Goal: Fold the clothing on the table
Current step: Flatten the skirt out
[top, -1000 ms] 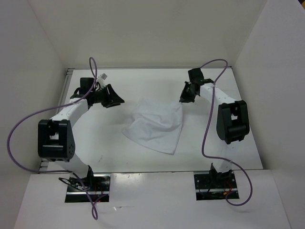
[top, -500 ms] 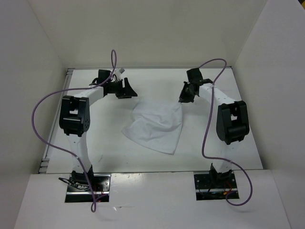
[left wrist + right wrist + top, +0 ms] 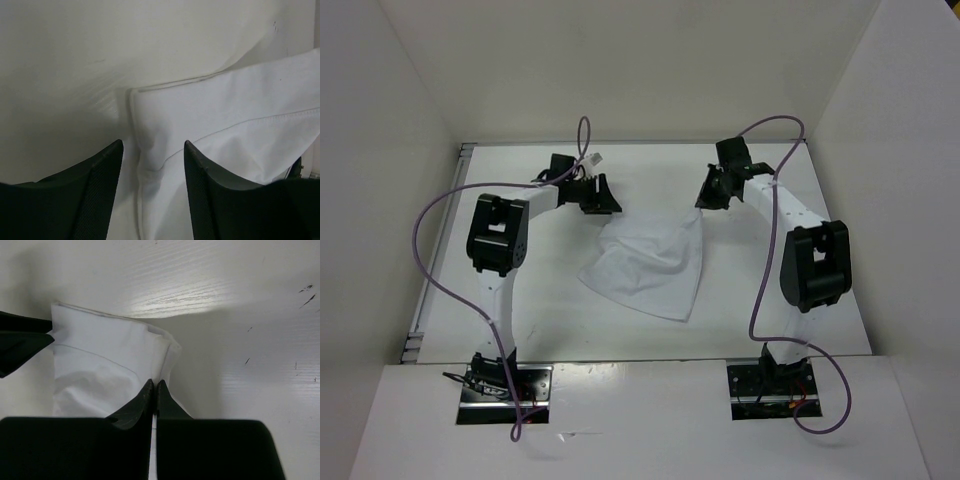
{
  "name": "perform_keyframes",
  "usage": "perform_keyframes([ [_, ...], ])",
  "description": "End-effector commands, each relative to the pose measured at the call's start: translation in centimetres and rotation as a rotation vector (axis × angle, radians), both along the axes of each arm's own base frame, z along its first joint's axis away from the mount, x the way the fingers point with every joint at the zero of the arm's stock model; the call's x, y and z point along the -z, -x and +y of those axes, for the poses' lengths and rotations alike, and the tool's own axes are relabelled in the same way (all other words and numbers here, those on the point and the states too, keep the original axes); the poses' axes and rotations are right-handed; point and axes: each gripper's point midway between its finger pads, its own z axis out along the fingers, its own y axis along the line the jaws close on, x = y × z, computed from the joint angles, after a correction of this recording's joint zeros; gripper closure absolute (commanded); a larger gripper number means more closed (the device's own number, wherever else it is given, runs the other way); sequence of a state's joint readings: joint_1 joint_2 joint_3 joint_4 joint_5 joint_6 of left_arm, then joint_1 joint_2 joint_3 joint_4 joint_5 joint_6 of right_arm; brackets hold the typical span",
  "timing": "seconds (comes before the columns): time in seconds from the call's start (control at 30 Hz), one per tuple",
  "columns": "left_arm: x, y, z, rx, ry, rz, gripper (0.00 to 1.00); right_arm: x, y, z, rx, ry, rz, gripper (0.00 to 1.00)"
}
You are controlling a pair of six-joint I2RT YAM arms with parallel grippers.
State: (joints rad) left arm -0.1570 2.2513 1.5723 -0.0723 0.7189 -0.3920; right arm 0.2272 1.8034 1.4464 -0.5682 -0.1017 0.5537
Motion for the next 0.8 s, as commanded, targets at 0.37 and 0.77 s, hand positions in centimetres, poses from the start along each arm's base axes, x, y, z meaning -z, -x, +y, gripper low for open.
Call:
perform_keyframes([
  [0.37,0.4,-0.6,-4.6,0.066,0.065,0.005,1.0,-0.2,0.8,0.6,-0.013,-0.007,-0.009,1.0],
  [0.77,-27.6,-0.5,4.6,-0.031,0.244,-0.388,1.0,-11.0,-2.6,-5.7,0.122,0.052,-0.254,1.0],
])
